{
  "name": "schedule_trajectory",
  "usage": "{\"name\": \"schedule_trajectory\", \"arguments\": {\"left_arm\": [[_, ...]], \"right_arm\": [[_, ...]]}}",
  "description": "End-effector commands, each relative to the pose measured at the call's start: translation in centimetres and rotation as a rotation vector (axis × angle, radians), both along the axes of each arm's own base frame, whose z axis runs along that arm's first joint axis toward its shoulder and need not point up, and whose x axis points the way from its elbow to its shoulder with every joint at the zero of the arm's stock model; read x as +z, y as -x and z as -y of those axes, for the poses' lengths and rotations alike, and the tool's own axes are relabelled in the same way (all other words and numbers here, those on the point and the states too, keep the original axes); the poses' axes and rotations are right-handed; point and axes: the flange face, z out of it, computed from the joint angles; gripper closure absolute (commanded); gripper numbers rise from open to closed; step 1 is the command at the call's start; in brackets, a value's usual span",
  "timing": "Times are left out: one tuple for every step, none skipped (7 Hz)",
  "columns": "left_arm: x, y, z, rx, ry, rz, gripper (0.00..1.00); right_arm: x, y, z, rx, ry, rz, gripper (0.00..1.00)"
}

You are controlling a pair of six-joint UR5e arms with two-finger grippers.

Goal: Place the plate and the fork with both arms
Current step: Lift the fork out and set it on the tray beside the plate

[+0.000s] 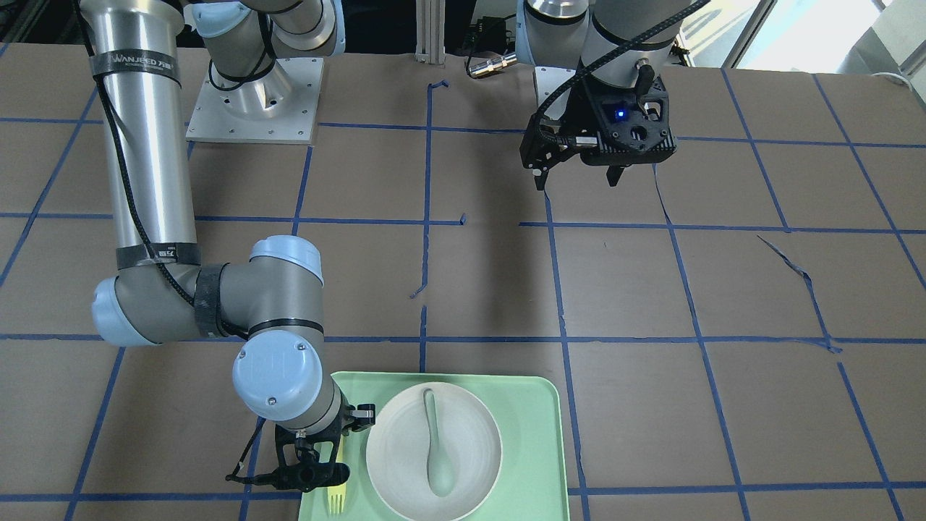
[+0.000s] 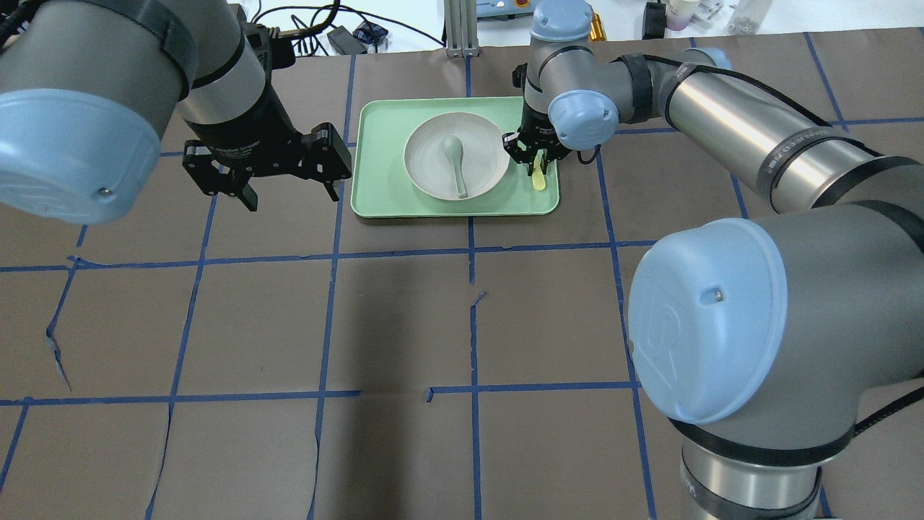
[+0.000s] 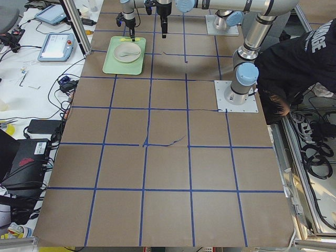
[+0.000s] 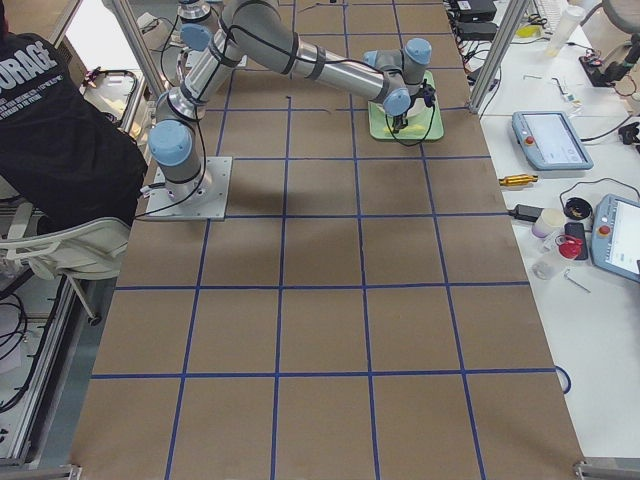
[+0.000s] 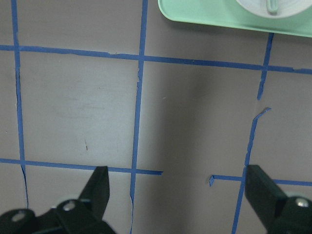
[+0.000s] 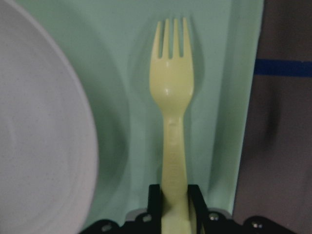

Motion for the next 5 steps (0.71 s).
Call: {"name": "schedule_trajectory", "arguments": {"left_arm": [[-0.1,0.0,0.0,-0.001,-0.002,0.000,0.00],[-0.1,0.0,0.0,-0.001,-0.002,0.000,0.00],[-0.1,0.0,0.0,-0.001,-0.002,0.001,0.00],[0.0,0.0,0.0,-0.001,0.000,0.001,0.00],[0.1,0.0,-0.1,-0.001,0.001,-0.001,0.00]], "right_arm": [[-0.3,-0.5,-0.1,-0.008,-0.011,0.040,0.69],[0.7,-0.4,-0.2,0.003,0.004,0.039,0.01],[2.2,0.0,-1.1,0.047,0.012,0.026,0.00],[3.5,0.7,-2.9,0.095,0.018,-0.010,0.00],[9.1,2.5,-5.2,0.083,0.080,-0.102,0.00]]}}
